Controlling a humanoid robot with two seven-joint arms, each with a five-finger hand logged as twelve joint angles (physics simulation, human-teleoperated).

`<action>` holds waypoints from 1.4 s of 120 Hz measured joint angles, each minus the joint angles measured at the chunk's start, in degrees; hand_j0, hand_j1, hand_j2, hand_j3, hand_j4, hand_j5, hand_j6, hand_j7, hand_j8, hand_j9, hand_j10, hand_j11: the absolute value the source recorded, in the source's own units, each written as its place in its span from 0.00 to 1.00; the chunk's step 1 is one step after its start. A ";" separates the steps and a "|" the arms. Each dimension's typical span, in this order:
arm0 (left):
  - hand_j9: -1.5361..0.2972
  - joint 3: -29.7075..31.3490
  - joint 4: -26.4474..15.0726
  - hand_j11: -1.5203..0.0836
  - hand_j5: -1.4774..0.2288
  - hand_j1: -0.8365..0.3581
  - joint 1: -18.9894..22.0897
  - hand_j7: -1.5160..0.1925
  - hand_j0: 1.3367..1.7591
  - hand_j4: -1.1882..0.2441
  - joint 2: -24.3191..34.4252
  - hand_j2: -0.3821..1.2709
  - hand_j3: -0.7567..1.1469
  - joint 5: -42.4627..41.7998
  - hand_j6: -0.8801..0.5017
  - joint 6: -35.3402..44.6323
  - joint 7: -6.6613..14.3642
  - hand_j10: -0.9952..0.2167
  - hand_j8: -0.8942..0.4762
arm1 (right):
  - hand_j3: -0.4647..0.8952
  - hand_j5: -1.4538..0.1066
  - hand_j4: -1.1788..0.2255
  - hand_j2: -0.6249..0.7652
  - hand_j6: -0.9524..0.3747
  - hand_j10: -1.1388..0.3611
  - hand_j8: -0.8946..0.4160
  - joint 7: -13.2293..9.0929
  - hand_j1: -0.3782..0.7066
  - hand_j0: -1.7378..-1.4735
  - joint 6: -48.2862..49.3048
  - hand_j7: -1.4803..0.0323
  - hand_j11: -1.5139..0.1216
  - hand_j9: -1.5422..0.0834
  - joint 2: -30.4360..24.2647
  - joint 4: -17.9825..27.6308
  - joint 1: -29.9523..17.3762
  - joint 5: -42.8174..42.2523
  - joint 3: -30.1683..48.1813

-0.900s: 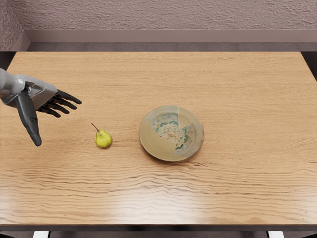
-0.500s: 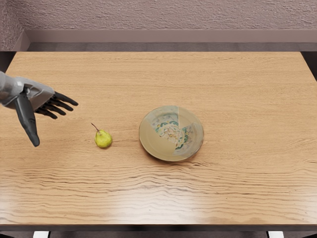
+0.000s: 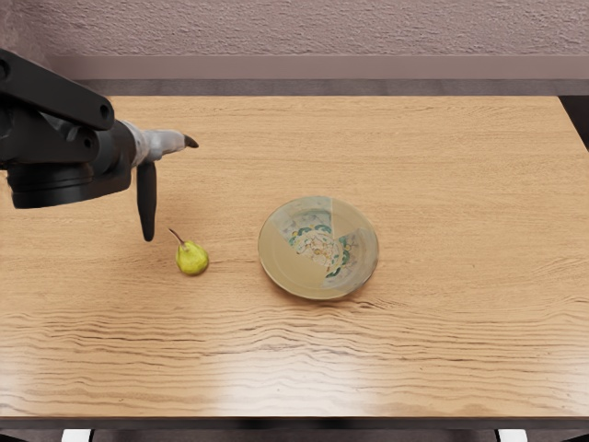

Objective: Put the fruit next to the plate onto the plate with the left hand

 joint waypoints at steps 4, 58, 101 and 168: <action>0.82 -0.39 -1.66 0.93 0.85 0.97 0.45 0.87 0.76 0.82 -1.42 0.23 0.40 0.03 0.62 5.08 0.00 0.80 0.64 | 0.34 0.93 0.84 0.45 0.72 0.76 0.68 0.00 0.03 0.30 0.00 0.98 0.93 0.95 0.00 0.00 0.00 0.00 0.00; 0.82 -5.44 -5.96 0.93 0.85 0.97 9.23 0.87 0.76 0.81 -8.02 0.23 0.40 -0.01 0.62 18.35 -0.36 0.80 0.63 | 0.34 0.93 0.84 0.45 0.72 0.76 0.68 0.00 0.03 0.30 0.00 0.98 0.93 0.95 0.00 0.01 -0.01 0.00 0.00; 0.82 -2.11 -6.15 0.92 0.84 0.96 8.99 0.86 0.76 0.81 -7.61 0.24 0.40 -4.02 0.61 18.06 1.33 0.79 0.63 | 0.34 0.93 0.84 0.45 0.72 0.76 0.68 0.00 0.03 0.30 0.00 0.98 0.93 0.95 0.00 0.01 -0.01 0.00 0.00; 0.69 -2.02 -5.58 0.78 0.71 0.79 10.28 0.73 0.76 0.69 -10.20 0.26 0.40 -7.75 0.49 16.77 1.54 0.65 0.50 | 0.34 0.93 0.84 0.45 0.72 0.76 0.68 0.00 0.03 0.30 0.00 0.98 0.93 0.95 0.00 0.00 -0.01 0.00 0.00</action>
